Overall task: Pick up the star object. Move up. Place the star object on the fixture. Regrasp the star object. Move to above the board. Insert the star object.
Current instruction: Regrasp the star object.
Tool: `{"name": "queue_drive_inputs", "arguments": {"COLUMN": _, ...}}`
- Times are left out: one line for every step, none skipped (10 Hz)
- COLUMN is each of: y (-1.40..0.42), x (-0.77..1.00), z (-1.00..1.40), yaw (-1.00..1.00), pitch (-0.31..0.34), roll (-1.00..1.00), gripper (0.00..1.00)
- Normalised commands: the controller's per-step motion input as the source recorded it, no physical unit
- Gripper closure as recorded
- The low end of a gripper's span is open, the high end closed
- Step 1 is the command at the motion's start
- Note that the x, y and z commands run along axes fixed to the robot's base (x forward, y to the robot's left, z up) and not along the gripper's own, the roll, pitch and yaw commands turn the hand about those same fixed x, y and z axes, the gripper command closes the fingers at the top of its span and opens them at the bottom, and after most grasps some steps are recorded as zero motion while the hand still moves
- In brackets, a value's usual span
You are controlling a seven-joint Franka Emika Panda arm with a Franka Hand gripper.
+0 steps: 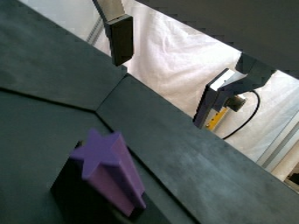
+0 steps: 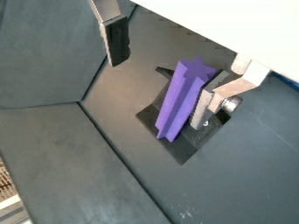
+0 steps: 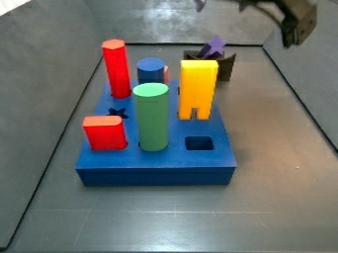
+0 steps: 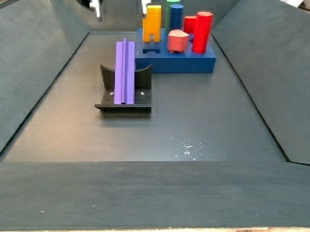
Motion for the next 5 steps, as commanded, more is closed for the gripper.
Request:
{"name": "queue_drive_inputs", "arguments": {"y": 0.03, "x": 0.07, "z": -1.00, "yaw": -0.04, "pitch": -0.148, "roll": 0.07, "gripper": 0.00}}
{"name": "queue_drive_inputs", "arguments": {"y": 0.03, "x": 0.06, "z": -1.00, "yaw": -0.06, "pitch": -0.125, "roll": 0.07, "gripper": 0.00}}
{"name": "queue_drive_inputs", "arguments": {"y": 0.03, "x": 0.06, "z": -1.00, "yaw": -0.08, "pitch": -0.105, "roll": 0.06, "gripper": 0.00}}
{"name": "queue_drive_inputs", "arguments": {"y": 0.02, "x": 0.05, "z": -0.95, "yaw": -0.08, "pitch": -0.085, "roll": 0.06, "gripper": 0.00}}
{"name": "queue_drive_inputs", "arguments": {"y": 0.02, "x": 0.05, "z": -0.80, "yaw": -0.08, "pitch": -0.065, "roll": 0.05, "gripper": 0.00}}
